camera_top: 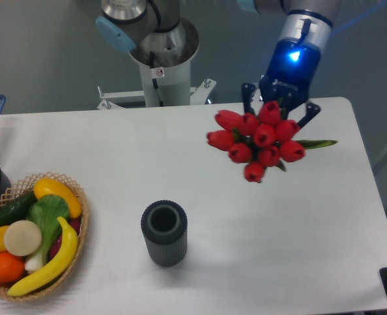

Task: Insert the flowers into the vase
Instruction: 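Carry the tulip bouquet toward the grey vase, stems pointing down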

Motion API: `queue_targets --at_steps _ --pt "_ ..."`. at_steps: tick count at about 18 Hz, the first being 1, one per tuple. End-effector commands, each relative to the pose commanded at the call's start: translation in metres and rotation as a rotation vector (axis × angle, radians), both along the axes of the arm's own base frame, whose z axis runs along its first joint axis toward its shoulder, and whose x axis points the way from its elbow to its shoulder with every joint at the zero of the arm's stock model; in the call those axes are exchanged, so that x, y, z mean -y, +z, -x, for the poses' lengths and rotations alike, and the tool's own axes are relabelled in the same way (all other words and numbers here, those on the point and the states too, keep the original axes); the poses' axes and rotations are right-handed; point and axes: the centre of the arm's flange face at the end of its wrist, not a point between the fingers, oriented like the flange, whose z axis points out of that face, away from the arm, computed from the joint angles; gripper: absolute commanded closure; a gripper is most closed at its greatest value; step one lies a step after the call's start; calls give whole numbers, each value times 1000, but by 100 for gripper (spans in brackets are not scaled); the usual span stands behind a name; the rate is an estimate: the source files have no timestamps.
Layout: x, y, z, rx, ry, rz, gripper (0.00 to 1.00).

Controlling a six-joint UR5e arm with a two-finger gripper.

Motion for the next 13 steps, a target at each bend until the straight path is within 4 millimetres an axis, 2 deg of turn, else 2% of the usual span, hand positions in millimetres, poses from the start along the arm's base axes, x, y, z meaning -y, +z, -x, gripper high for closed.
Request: queue_targets --at_steps 3,7,13 --pt "-30 -14 -14 -15 -116 -63 63" --pt "-47 -20 -24 -20 -202 -157 63" --pt "-50 -9 -27 25 -260 -302 63"
